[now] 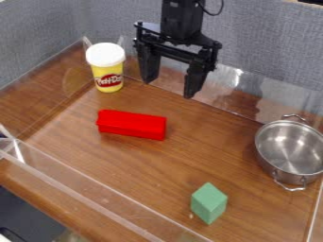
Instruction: Put green object to the left side of the table
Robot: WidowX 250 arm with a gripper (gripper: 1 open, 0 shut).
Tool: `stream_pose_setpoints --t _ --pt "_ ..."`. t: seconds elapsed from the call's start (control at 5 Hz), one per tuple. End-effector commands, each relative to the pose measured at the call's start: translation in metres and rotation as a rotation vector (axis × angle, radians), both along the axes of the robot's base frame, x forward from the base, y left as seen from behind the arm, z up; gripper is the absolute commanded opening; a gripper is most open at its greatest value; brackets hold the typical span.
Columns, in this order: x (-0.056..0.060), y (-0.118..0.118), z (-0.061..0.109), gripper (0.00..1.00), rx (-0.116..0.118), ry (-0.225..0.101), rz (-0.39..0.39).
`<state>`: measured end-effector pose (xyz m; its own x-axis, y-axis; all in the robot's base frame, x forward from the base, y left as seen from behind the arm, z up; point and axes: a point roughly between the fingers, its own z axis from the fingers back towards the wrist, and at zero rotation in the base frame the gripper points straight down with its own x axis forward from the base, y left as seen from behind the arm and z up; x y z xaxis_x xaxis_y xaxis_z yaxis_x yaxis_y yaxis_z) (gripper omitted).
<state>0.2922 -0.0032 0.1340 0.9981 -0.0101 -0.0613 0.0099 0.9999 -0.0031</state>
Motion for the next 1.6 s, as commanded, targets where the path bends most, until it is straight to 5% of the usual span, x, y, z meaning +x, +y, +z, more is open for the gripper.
stream_pose_setpoints --t 0.0,0.6,1.4 --pt "-0.004 -0.006 -0.007 1.0 -0.002 0.011 -0.017" --pt "-0.049 -0.062 -0.039 1.0 -0.015 -0.02 -0.277" --pt "-0.057 -0.085 -0.109 1.0 -0.02 0.032 -0.334"
